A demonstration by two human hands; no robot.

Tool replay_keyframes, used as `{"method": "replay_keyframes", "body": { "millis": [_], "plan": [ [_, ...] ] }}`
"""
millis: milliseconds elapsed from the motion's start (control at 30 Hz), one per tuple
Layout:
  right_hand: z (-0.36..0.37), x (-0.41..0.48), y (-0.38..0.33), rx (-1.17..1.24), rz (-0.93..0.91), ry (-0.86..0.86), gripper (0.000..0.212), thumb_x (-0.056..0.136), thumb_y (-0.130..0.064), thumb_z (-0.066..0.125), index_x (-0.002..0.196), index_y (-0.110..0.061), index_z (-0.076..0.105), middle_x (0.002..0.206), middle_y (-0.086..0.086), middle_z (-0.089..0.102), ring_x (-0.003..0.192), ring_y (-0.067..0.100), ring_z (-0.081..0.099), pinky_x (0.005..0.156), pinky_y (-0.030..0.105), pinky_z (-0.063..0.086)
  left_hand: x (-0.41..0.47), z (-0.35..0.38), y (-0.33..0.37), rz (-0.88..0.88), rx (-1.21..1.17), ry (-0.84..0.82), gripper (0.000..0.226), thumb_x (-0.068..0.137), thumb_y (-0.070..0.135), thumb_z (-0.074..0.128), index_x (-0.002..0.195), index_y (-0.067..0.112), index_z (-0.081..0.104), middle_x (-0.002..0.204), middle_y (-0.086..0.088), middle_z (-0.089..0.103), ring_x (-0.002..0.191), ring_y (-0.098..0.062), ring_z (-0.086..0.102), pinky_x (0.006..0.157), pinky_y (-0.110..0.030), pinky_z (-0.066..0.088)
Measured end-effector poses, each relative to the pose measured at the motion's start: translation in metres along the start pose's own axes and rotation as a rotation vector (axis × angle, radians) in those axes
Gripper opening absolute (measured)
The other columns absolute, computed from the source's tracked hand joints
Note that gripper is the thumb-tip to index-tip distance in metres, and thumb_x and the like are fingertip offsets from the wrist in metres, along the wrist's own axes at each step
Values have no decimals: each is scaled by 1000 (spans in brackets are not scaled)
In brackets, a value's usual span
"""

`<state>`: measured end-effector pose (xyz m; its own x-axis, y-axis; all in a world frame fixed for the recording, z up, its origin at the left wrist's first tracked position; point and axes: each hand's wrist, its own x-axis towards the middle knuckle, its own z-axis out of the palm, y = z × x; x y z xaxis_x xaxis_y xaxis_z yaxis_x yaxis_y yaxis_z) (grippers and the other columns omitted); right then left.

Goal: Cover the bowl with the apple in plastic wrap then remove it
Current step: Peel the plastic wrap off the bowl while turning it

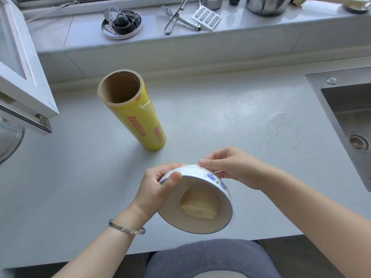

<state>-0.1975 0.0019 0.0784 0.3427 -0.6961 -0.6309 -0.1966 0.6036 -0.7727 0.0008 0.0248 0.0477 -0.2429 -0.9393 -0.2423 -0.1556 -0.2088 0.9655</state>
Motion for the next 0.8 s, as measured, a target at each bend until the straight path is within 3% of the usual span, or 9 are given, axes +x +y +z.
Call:
{"method": "replay_keyframes", "body": {
  "millis": [133, 300, 400, 467, 533, 600, 700, 800],
  "plan": [
    [-1, 0, 0, 12, 63, -47, 22, 85, -22, 61, 75, -3, 67, 67, 2, 65, 58, 5, 61, 63, 11, 51, -3, 1, -2, -9, 12, -26, 63, 51, 84, 57, 81, 31, 74, 86, 10, 75, 82, -6, 66, 72, -20, 50],
    [6, 10, 15, -164, 90, 137, 24, 86, -24, 62, 65, -11, 65, 45, -9, 59, 43, 1, 52, 48, 10, 44, -5, 5, 0, 13, 8, -39, 58, 50, 85, 57, 77, 37, 74, 85, 13, 75, 82, -6, 66, 72, -19, 51],
    [8, 8, 24, -235, 143, 137, 22, 86, -15, 60, 66, -16, 67, 49, -8, 63, 41, -2, 53, 48, 11, 42, -3, 9, 5, 22, -26, -56, 60, 52, 84, 57, 79, 33, 75, 87, 7, 75, 84, -11, 67, 73, -24, 52],
    [5, 4, 19, -60, 96, 199, 21, 89, -20, 56, 73, -14, 68, 68, -2, 68, 54, 1, 60, 57, 11, 50, -1, 9, 8, 29, -25, -49, 52, 55, 79, 60, 78, 35, 75, 85, 10, 75, 82, -8, 67, 72, -23, 51],
    [-4, -5, 12, 174, -150, 264, 25, 89, -32, 50, 87, -15, 68, 94, 0, 71, 83, 4, 68, 88, 17, 52, 0, 8, 9, 20, -6, -45, 32, 60, 62, 62, 75, 36, 73, 81, 16, 74, 79, -2, 66, 71, -19, 50],
    [-8, -20, 7, 175, -418, 192, 42, 83, -52, 44, 99, -22, 69, 111, -4, 70, 110, 9, 62, 103, 23, 42, 1, 6, 7, 4, 7, -32, 27, 62, 53, 55, 75, 36, 72, 79, 19, 73, 77, 1, 65, 70, -15, 49],
    [11, -37, 12, -123, -482, 18, 47, 84, -61, 36, 111, -32, 62, 121, -25, 61, 119, -4, 52, 98, 9, 37, 2, 6, 5, -9, 25, 2, 31, 63, 55, 53, 75, 35, 72, 74, 18, 73, 72, 0, 63, 65, -14, 48],
    [19, -31, 20, -135, -394, 29, 43, 89, -46, 32, 116, -28, 59, 122, -28, 56, 118, -12, 48, 96, 5, 35, 4, 7, 3, -48, 13, 29, 29, 62, 58, 52, 66, 39, 73, 64, 16, 69, 62, 2, 58, 59, -14, 44]
  ]
}}
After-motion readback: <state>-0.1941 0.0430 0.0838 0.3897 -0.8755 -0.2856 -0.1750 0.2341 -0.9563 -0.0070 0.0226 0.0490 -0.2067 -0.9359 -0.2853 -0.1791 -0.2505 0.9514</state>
